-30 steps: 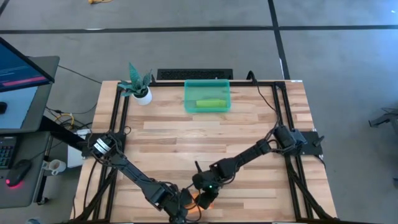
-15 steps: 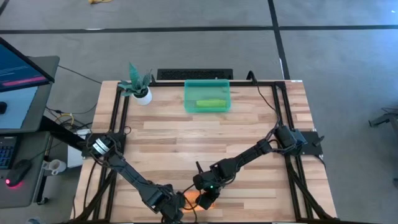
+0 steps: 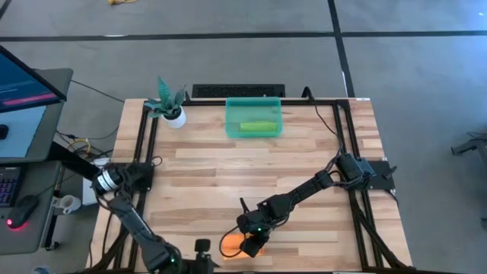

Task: Roll towel into tight, uniform cylinder
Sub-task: Roll the orange microfiber towel

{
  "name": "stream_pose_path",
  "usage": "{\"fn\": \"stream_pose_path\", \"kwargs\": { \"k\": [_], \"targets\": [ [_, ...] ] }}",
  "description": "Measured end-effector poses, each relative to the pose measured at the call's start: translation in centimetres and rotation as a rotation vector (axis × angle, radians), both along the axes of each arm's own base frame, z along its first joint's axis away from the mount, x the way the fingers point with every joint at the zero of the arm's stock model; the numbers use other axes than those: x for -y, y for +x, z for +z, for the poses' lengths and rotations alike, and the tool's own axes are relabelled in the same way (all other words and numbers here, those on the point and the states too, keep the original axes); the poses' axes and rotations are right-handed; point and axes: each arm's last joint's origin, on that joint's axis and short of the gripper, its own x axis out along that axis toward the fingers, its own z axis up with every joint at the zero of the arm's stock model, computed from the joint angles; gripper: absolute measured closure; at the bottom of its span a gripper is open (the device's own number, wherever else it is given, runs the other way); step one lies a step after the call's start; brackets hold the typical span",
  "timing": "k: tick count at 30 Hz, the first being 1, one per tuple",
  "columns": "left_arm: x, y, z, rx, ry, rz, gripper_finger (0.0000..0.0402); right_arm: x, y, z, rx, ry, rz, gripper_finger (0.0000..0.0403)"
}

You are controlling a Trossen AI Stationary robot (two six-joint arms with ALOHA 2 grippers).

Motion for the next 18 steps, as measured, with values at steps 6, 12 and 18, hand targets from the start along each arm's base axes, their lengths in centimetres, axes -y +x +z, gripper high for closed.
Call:
{"fn": "stream_pose_path", "kwargs": {
  "k": [6,12,18],
  "targets": [
    [0.7,1.4,-2.2,0.088,0.073,-0.010,0.0262,0.0,0.0,0.0,0.001,-0.004,-0.002,0.0374],
    [-1.3,3.7,-3.6,0.049,0.118,0.047,0.0262,0.0,0.0,0.0,0.003,-0.005,-0.003,0.0366],
    [-2.4,4.9,-4.3,-0.035,0.068,0.055,0.0262,0.0,0.0,0.0,0.012,-0.008,0.010,0.0374]
  ]
}}
